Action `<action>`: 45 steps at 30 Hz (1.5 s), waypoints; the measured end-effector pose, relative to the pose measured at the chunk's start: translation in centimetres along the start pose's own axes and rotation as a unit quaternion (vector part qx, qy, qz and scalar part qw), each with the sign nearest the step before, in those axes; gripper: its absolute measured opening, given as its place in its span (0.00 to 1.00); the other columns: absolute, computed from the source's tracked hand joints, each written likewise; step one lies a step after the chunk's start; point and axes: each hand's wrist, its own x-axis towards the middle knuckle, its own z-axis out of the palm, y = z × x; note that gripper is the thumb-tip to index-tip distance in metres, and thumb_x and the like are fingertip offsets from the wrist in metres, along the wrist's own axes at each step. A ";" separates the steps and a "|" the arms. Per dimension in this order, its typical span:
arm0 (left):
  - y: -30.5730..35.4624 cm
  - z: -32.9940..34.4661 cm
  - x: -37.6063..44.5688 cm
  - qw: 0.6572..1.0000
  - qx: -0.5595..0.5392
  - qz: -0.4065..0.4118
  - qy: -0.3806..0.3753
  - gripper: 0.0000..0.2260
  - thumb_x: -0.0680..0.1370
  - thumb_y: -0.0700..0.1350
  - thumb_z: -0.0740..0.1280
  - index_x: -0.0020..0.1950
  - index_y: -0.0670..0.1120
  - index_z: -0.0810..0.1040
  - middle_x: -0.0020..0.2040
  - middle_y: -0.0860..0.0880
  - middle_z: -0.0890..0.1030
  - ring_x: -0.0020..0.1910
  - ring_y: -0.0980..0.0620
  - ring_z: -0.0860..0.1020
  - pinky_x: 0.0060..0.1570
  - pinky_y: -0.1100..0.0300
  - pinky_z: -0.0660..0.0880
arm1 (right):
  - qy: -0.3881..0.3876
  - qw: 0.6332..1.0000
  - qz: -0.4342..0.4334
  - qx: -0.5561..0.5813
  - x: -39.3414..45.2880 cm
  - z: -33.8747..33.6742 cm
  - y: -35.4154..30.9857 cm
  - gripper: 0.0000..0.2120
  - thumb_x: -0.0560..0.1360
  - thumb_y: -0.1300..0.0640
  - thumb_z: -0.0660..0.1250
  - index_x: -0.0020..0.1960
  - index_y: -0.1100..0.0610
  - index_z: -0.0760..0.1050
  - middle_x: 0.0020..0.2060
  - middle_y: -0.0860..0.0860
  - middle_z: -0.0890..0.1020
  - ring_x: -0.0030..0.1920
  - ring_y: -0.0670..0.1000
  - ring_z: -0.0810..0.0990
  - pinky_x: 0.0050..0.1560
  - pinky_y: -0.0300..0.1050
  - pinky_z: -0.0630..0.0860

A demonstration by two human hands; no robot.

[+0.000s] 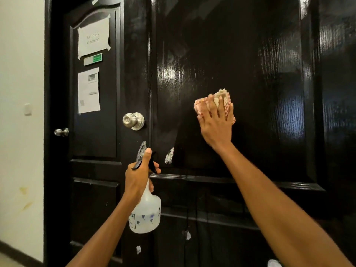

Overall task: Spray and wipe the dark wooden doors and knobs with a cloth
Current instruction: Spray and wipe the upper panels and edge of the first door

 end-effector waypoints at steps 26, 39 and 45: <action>-0.7 -0.3 0.0 0.998 -0.022 -0.058 0.017 0.33 0.79 0.68 0.63 0.42 0.38 0.85 0.41 0.41 0.87 0.22 0.44 0.73 0.25 0.54 0.73 | -0.159 0.950 -0.270 0.005 -12.9 4.2 -4.6 0.27 0.81 0.48 0.53 0.80 0.50 0.62 0.80 0.55 0.61 0.80 0.63 0.54 0.76 0.71 0.49; 0.3 -3.8 -0.5 0.999 -0.013 -0.019 0.032 0.32 0.80 0.66 0.62 0.46 0.35 0.84 0.42 0.40 0.86 0.23 0.44 0.76 0.21 0.58 0.72 | -0.132 0.986 -0.097 0.001 3.6 2.3 -6.9 0.26 0.85 0.45 0.47 0.83 0.45 0.49 0.83 0.50 0.46 0.82 0.58 0.40 0.75 0.69 0.33; 0.0 -5.0 0.4 0.998 -0.004 -0.019 0.055 0.32 0.80 0.67 0.62 0.43 0.38 0.84 0.40 0.42 0.87 0.20 0.44 0.73 0.22 0.57 0.72 | -0.130 0.953 -0.272 0.034 -4.1 5.4 -10.7 0.28 0.78 0.50 0.60 0.78 0.50 0.65 0.79 0.54 0.65 0.79 0.63 0.59 0.76 0.68 0.46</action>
